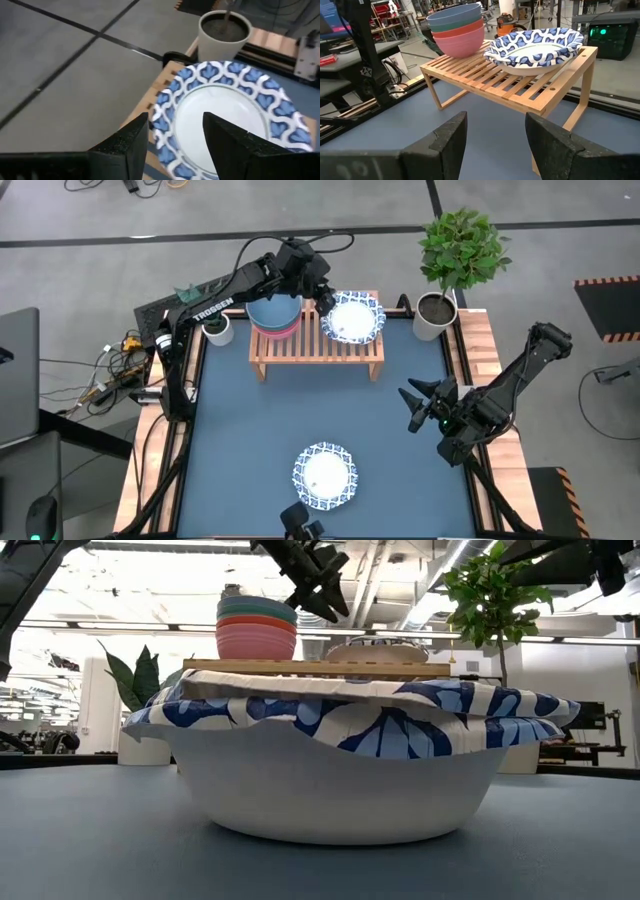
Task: Place and stack bowls onto a shelf
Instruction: Stack the white patterned bowl on top of the other white patterned bowls on the shelf
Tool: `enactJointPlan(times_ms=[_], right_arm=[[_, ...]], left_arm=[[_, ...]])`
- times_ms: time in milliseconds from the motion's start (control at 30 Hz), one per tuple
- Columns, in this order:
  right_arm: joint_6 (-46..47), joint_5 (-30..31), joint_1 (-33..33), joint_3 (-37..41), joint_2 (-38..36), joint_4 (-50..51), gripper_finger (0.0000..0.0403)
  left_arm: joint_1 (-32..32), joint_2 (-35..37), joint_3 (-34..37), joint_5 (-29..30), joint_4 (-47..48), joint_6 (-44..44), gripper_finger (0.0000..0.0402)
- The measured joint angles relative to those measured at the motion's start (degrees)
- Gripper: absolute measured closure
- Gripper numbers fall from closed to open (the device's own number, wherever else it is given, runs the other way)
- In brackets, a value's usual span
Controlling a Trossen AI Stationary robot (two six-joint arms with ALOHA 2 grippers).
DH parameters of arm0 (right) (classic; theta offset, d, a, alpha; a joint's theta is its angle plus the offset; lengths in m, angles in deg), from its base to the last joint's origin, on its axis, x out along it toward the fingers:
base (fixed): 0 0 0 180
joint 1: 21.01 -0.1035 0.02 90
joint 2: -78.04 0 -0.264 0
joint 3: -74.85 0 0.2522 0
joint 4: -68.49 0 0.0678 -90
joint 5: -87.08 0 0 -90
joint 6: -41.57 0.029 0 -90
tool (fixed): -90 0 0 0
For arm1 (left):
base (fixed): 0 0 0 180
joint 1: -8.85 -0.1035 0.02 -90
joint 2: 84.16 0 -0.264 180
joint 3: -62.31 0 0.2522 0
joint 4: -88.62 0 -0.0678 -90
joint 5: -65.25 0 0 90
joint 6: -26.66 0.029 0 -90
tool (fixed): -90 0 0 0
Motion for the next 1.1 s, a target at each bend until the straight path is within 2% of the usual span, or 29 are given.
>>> enactJointPlan(times_ms=[100, 233, 467, 667, 900, 1000, 1100], right_arm=[[0.0, 0.0, 0.0, 0.0, 0.0, -0.1, 0.0177], [0.0, 0.0, 0.0, 0.0, 0.0, -0.1, 0.0177], [0.0, 0.0, 0.0, 0.0, 0.0, -0.1, 0.0177], [0.4, 0.0, 0.0, 0.0, 0.0, -0.4, 0.0177], [0.6, -2.6, 0.0, 0.0, 0.0, -0.9, 0.0177], [0.6, -4.5, 0.0, 0.0, 0.0, -1.8, 0.0177], [0.6, -6.2, 0.0, 0.0, 0.0, -2.3, 0.0177]], left_arm=[[0.2, 0.0, 0.0, 0.4, 0.0, 2.0, 0.0228], [1.2, 1.4, 0.0, -3.9, 1.0, 3.7, 0.0228], [6.5, 7.4, 0.0, -5.6, 4.0, 5.4, 0.0228], [15.7, 12.0, -0.1, -5.7, 11.1, 5.4, 0.0228], [29.4, 12.4, 1.2, -5.1, 22.6, 2.7, 0.0228], [36.0, 12.6, 5.0, -2.0, 23.9, -1.9, 0.0228], [43.2, 13.0, 10.0, 4.7, 24.0, -7.1, 0.0228]])
